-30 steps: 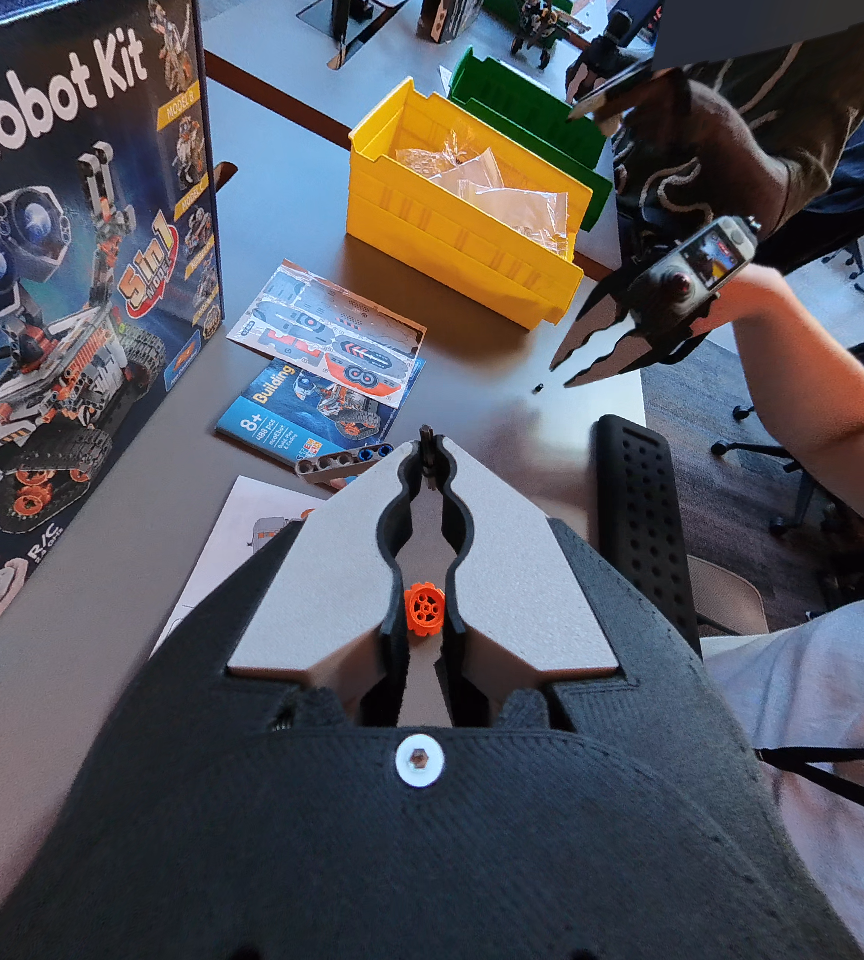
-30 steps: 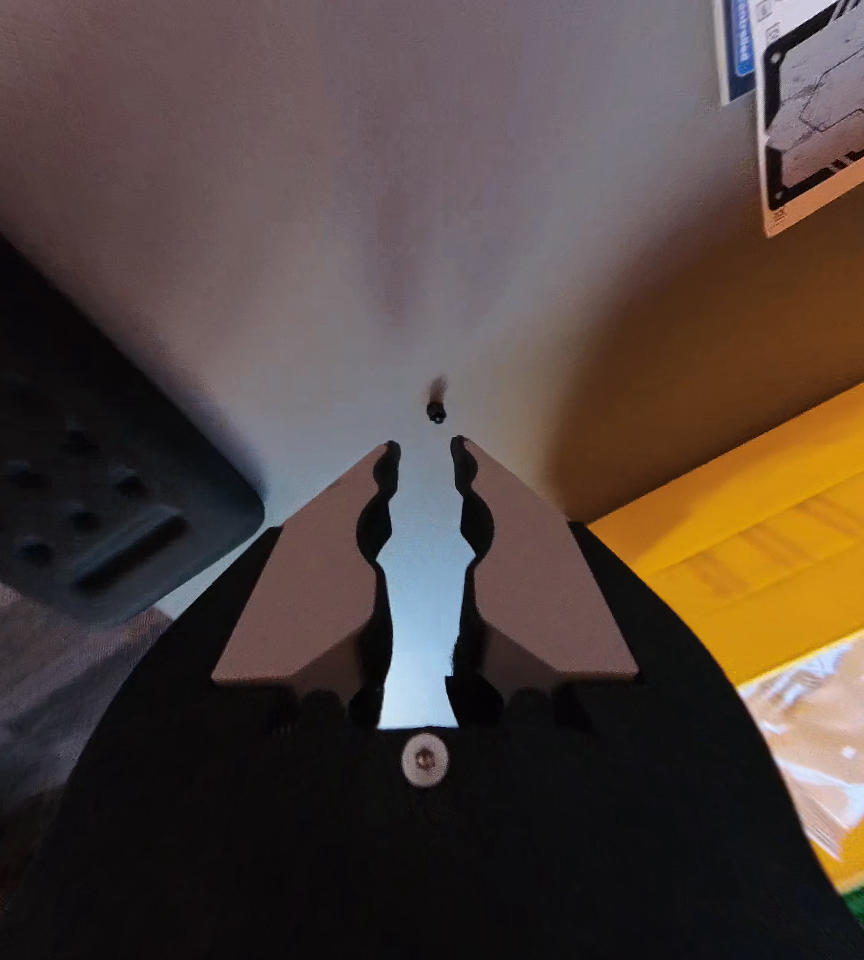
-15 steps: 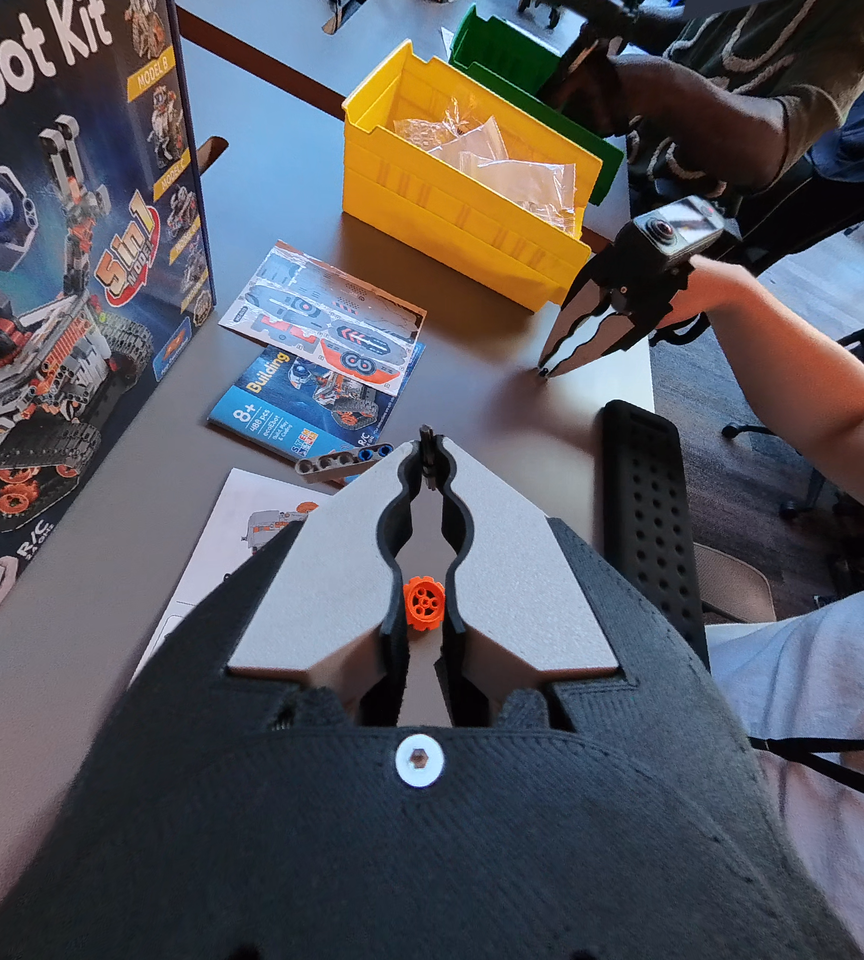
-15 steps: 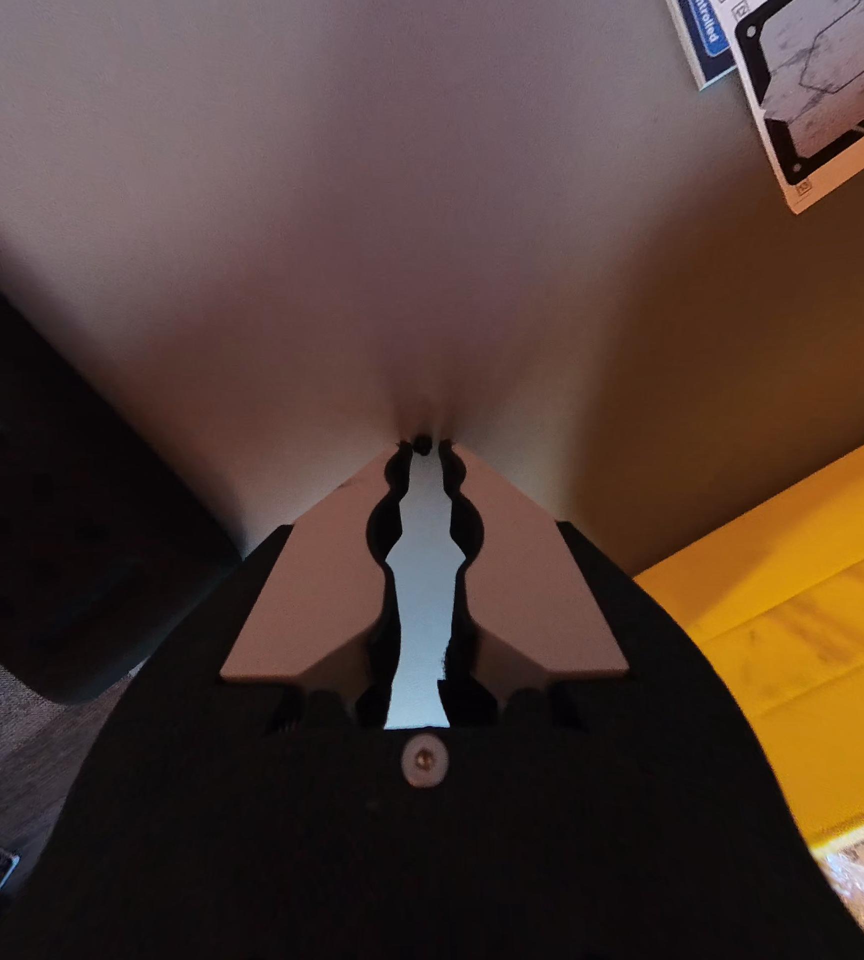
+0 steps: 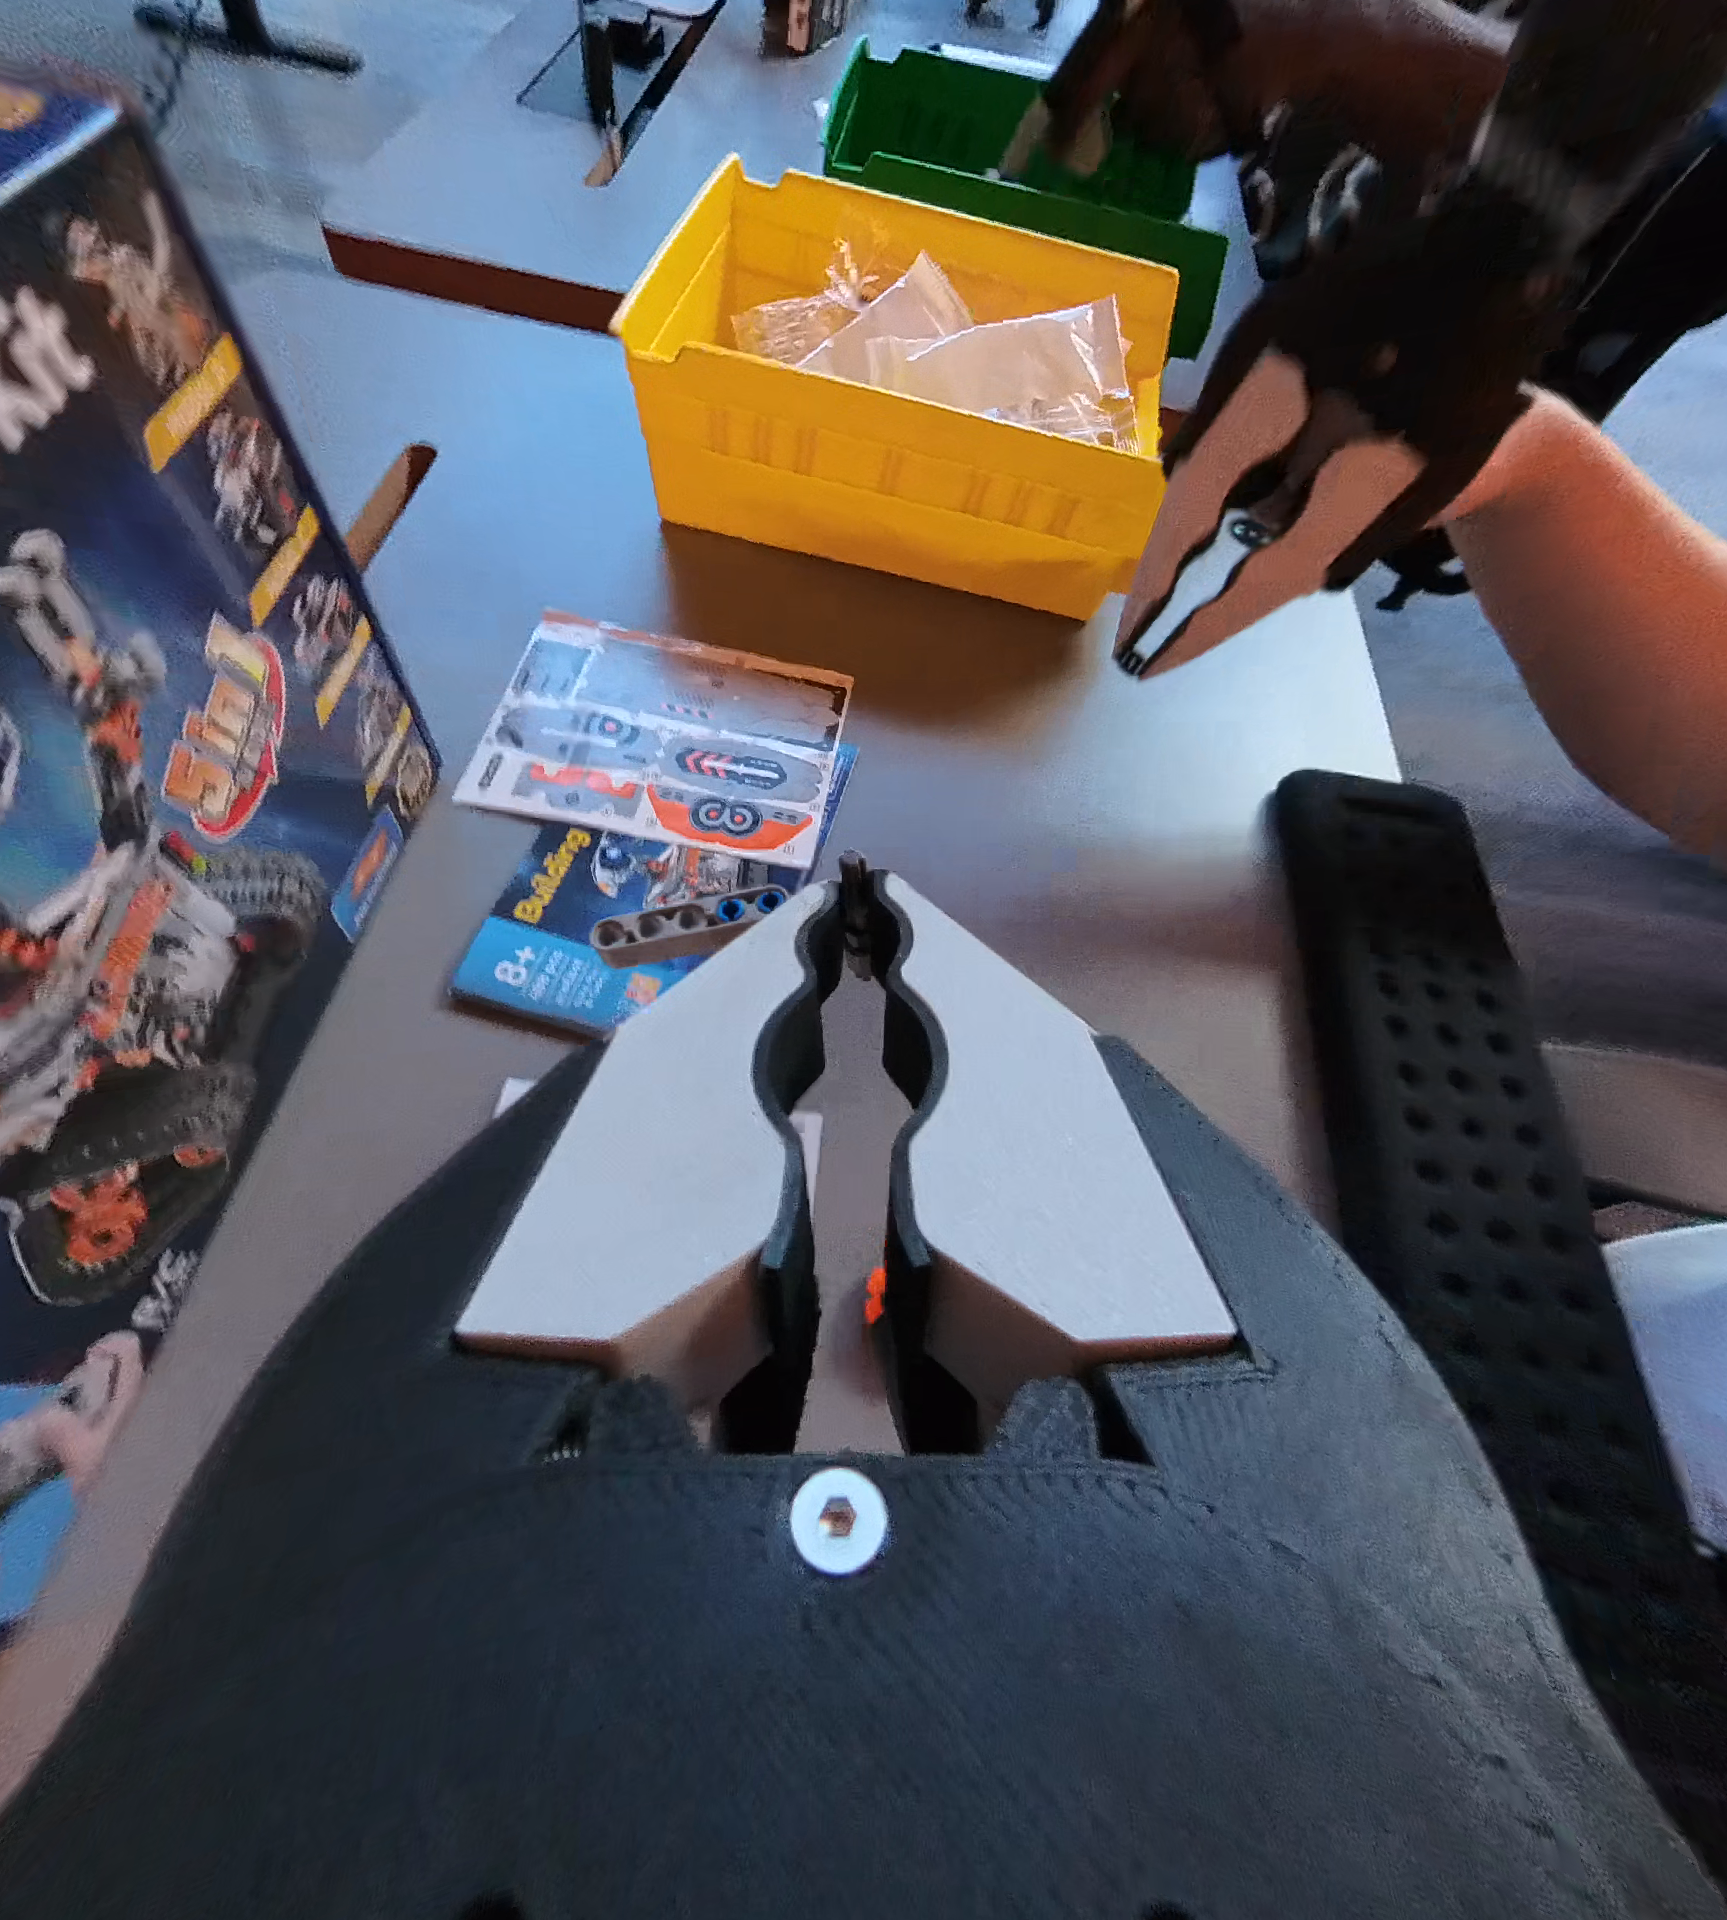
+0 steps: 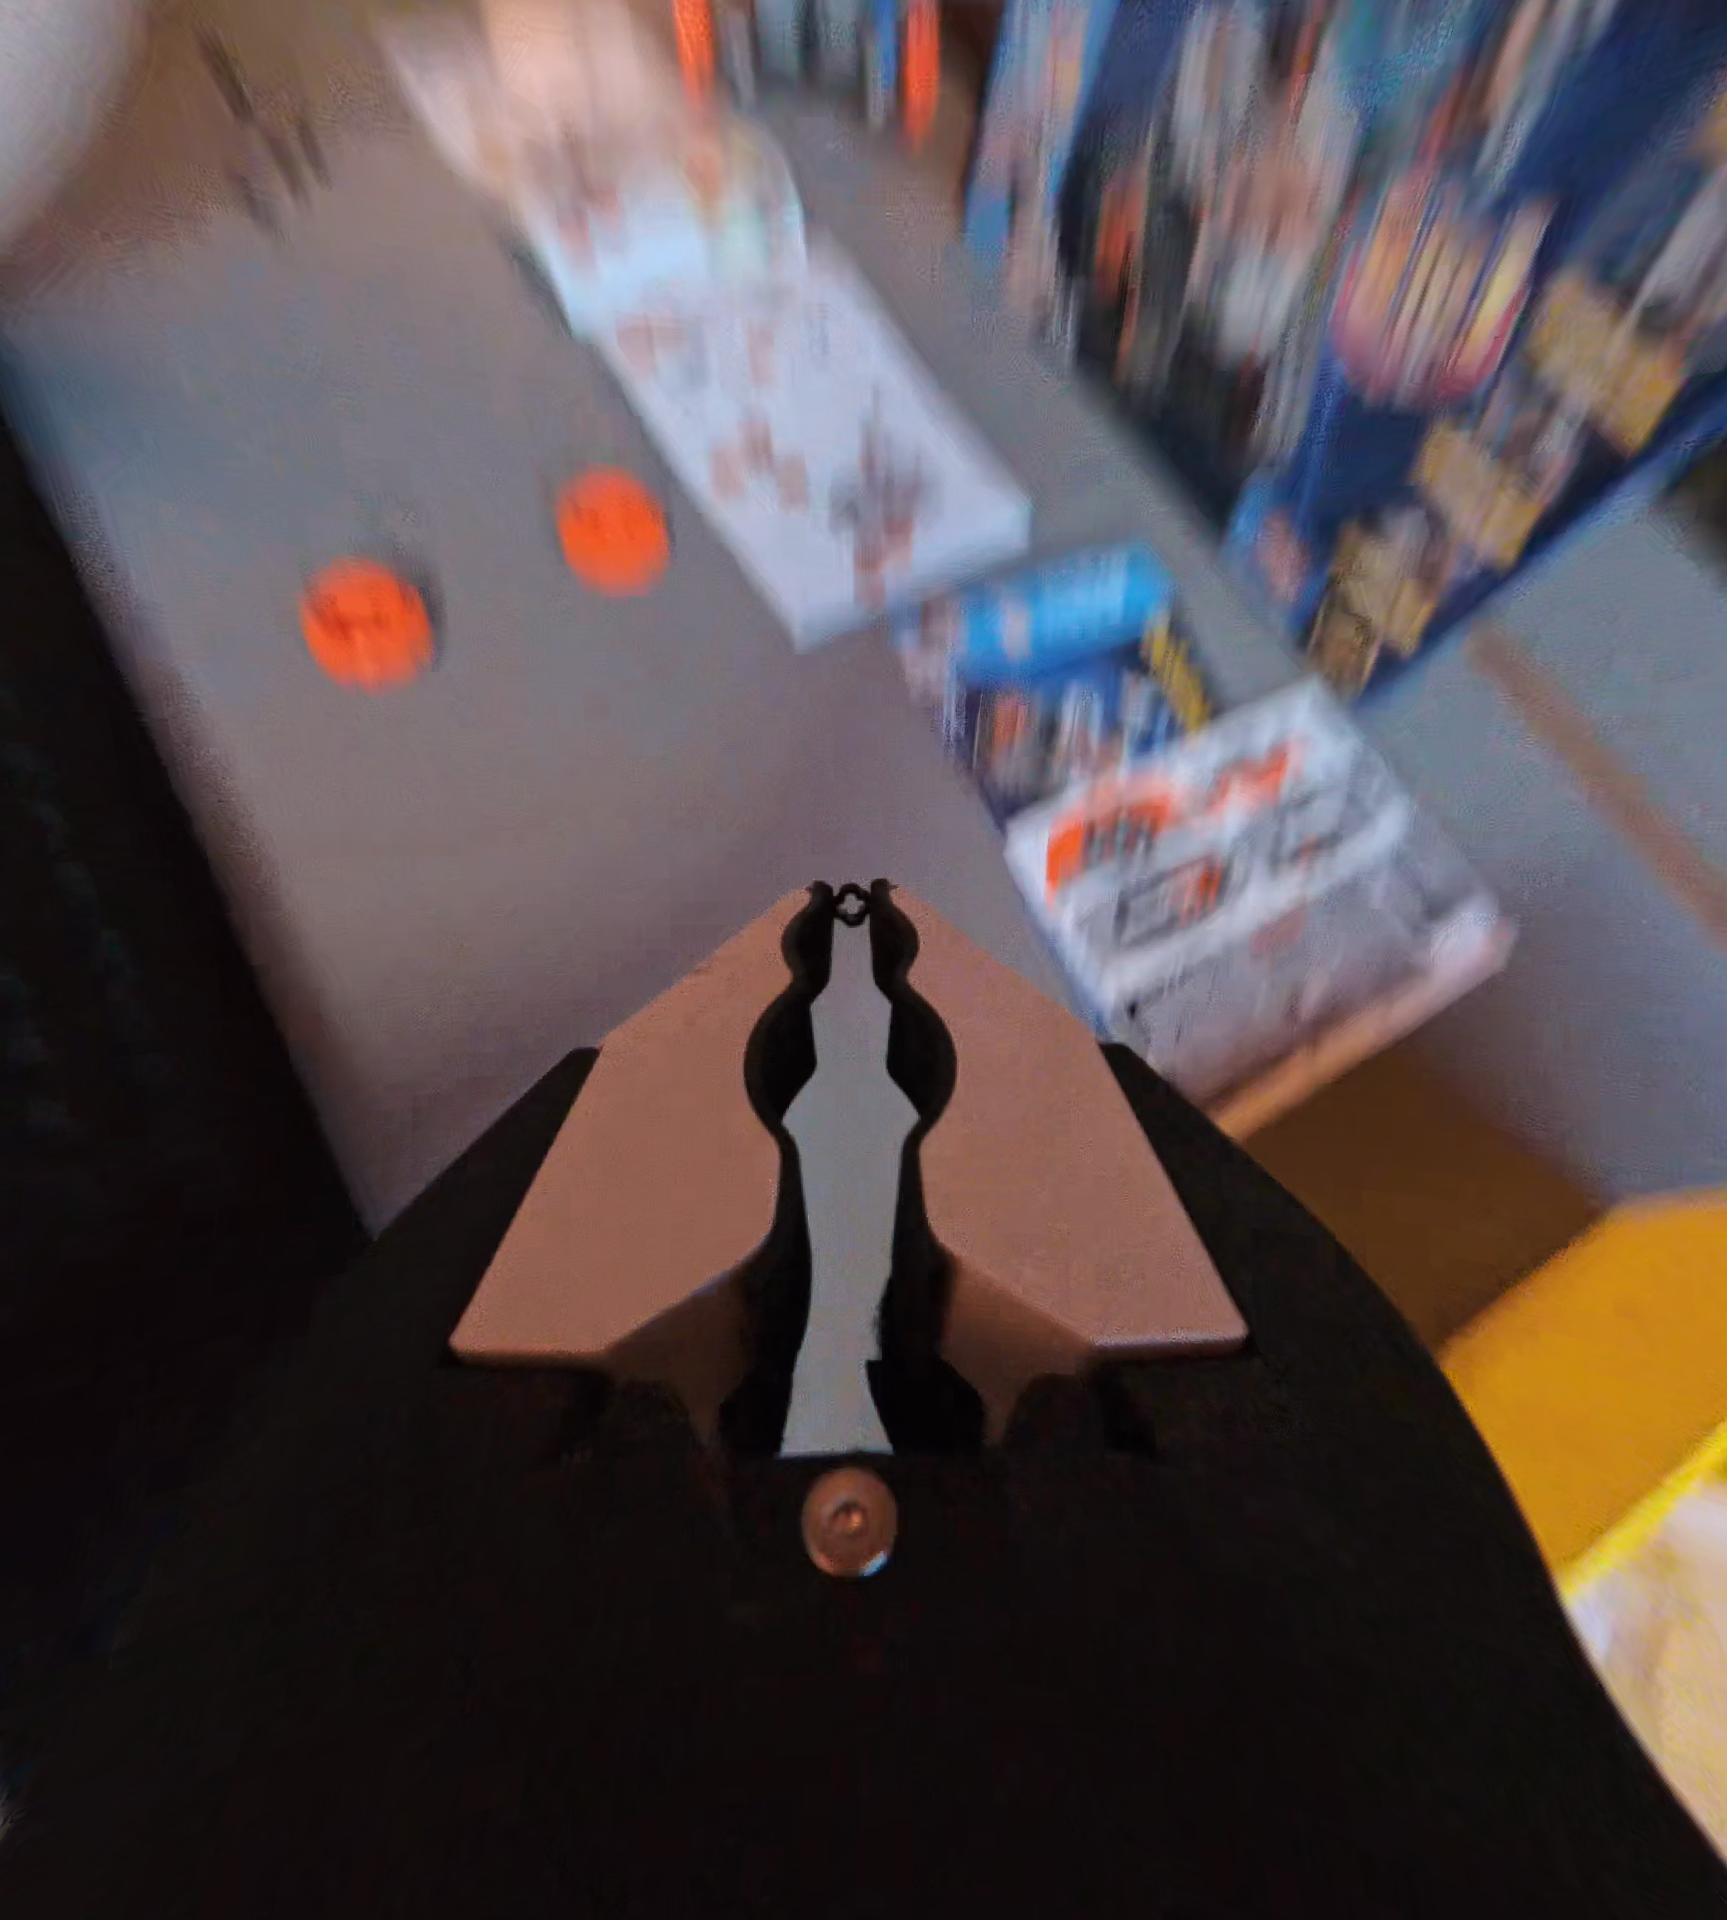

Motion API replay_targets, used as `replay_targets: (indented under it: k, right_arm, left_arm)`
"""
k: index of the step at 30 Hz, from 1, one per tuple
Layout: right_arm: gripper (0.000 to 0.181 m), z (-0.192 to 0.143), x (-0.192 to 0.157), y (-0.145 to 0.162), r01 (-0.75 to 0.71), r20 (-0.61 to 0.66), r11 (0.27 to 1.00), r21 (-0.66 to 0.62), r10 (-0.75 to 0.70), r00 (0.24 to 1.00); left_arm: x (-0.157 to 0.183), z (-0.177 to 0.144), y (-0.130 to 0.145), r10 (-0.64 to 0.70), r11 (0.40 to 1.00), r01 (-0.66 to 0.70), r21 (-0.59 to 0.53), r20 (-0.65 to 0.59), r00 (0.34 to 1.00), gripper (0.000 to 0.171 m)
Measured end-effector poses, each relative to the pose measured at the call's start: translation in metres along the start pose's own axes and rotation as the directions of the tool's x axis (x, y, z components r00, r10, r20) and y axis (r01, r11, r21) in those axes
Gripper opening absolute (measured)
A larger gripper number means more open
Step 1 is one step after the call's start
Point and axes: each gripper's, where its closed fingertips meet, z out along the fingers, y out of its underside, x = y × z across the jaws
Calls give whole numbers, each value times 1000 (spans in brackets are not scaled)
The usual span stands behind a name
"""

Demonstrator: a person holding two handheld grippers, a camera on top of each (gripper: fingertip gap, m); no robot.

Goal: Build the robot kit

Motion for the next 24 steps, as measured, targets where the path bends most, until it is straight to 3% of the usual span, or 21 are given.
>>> replay_targets:
  k: [2,4,6,8,11,14,17,22,24]
  right_arm:
    - [5,-8,1,-68,38,11,969,245,-42,999]
    - [6,-16,1,-120,34,67,913,406,-67,995]
    - [6,-13,1,-151,25,148,889,457,-104,983]
    - [6,0,6,-161,57,178,911,408,-141,974]
    - [6,20,-3,-142,109,275,955,276,-187,943]
    - [5,45,-14,-112,252,305,947,198,-304,902]
    - [5,71,0,-80,216,325,974,61,-224,919]
    - [5,90,11,-42,245,278,963,-110,-207,938]
    - [5,93,8,-48,238,267,969,-67,-213,940]
  left_arm:
    - [7,6,-7,81,996,-82,22,21,996,1]
    - [17,10,-12,173,984,-174,28,32,984,2]
    - [22,13,-15,254,967,-256,12,69,965,1]
    - [29,18,-12,344,939,-345,-8,85,935,1]
    - [32,37,6,362,930,-356,-89,59,930,2]
    - [24,65,44,352,915,-342,-213,9,936,1]
    - [7,88,79,347,893,-325,-312,14,938,1]
    - [6,101,80,371,898,-359,-254,0,929,1]
    - [3,100,79,428,875,-409,-259,19,904,1]
